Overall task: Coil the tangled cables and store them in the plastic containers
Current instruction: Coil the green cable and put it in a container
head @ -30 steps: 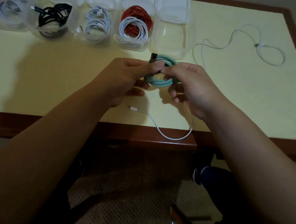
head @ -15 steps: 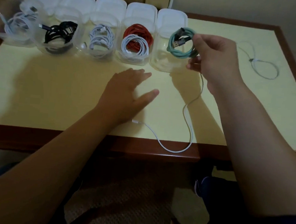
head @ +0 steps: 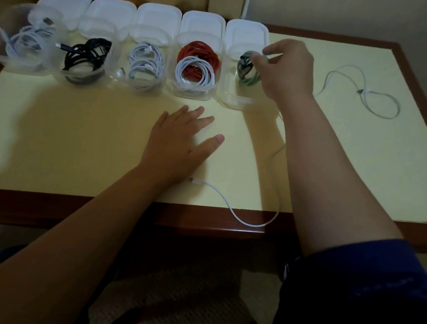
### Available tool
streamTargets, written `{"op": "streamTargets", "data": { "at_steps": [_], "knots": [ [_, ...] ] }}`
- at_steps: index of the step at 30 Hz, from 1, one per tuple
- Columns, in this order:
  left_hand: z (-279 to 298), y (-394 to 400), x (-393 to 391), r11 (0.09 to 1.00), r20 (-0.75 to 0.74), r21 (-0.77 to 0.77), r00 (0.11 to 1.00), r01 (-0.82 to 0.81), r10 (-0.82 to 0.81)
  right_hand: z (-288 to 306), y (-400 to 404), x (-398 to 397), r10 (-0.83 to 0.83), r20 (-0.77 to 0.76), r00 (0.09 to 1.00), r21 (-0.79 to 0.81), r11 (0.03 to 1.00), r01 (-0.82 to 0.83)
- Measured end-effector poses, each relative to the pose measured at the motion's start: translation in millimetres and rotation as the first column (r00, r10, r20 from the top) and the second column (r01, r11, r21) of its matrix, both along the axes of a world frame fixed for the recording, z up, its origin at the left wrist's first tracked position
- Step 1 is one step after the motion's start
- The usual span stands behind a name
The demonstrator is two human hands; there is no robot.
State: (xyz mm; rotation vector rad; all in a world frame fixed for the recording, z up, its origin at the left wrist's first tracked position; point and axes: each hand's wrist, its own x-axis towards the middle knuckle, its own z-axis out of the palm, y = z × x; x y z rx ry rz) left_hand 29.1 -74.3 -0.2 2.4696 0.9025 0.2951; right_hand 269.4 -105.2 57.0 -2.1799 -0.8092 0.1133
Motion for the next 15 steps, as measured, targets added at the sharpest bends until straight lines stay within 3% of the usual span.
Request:
{"op": "streamTargets", "data": {
  "at_steps": [5, 11, 15],
  "knots": [
    [-2, 2, 0, 1.0, 0.001, 0.0, 1.0, 0.001, -0.001, -3, -1, 1, -0.013, 0.16, 0.987, -0.155, 0.987, 0.038],
    [-2, 0, 2, 0.999, 0.026, -0.031, 0.999, -0.034, 0.035, 12, -17, -9, 0.043, 0.195, 0.98, -0.045, 0.998, -0.035],
    [6, 5, -5, 0.984, 0.202, 0.071, 0.964, 0.163, -0.174, 29, -42, -29, 0.144, 0.169, 0.975, 0.029, 0.988, -0.15]
  ]
}}
